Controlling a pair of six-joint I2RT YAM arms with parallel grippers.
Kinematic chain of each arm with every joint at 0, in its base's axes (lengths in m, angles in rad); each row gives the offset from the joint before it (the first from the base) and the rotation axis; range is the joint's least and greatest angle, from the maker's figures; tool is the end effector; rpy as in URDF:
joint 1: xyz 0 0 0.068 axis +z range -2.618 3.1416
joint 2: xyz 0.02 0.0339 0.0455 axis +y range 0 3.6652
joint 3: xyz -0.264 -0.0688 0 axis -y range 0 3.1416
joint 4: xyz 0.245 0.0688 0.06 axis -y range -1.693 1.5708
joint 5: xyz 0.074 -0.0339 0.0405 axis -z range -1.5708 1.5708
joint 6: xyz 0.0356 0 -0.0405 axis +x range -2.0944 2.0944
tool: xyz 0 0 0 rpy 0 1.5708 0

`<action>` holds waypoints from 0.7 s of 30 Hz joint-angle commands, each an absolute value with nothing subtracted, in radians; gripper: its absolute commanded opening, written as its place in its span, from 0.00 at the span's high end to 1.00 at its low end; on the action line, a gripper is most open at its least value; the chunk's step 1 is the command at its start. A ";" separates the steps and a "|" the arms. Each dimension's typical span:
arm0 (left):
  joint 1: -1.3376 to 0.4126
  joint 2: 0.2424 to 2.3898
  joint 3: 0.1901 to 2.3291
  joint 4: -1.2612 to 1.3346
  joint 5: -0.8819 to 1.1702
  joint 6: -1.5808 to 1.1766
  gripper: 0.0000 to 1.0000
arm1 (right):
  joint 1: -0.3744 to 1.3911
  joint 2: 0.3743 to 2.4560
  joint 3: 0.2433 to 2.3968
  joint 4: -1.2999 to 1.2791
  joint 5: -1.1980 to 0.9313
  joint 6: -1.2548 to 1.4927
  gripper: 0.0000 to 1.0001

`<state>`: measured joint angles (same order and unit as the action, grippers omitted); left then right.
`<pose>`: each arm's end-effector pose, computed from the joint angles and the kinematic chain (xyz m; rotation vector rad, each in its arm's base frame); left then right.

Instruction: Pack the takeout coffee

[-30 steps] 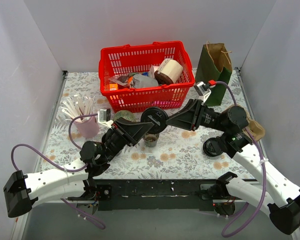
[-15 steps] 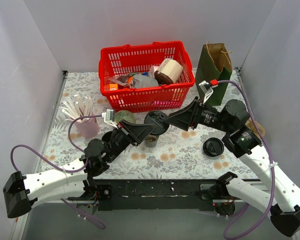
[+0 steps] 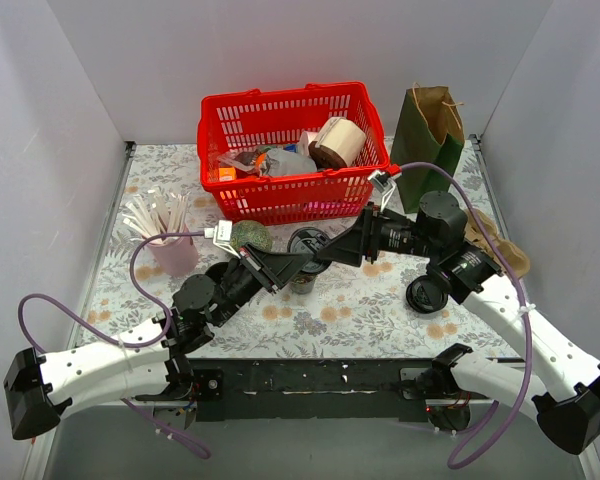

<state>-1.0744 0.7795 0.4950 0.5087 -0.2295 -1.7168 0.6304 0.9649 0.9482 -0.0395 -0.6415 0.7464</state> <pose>0.0977 -0.1634 0.3121 -0.7817 1.5593 -2.0966 0.1635 0.1457 0.3806 -0.4548 1.8090 1.5253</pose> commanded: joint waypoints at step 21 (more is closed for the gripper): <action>-1.071 0.746 0.546 0.355 -0.322 -1.680 0.50 | 0.638 0.939 0.897 0.081 -0.592 0.894 0.76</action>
<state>-1.0748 0.7773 0.5079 0.4133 -0.2718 -1.6985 0.6369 0.9630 0.9100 0.0189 -0.6266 0.8425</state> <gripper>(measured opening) 0.395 0.284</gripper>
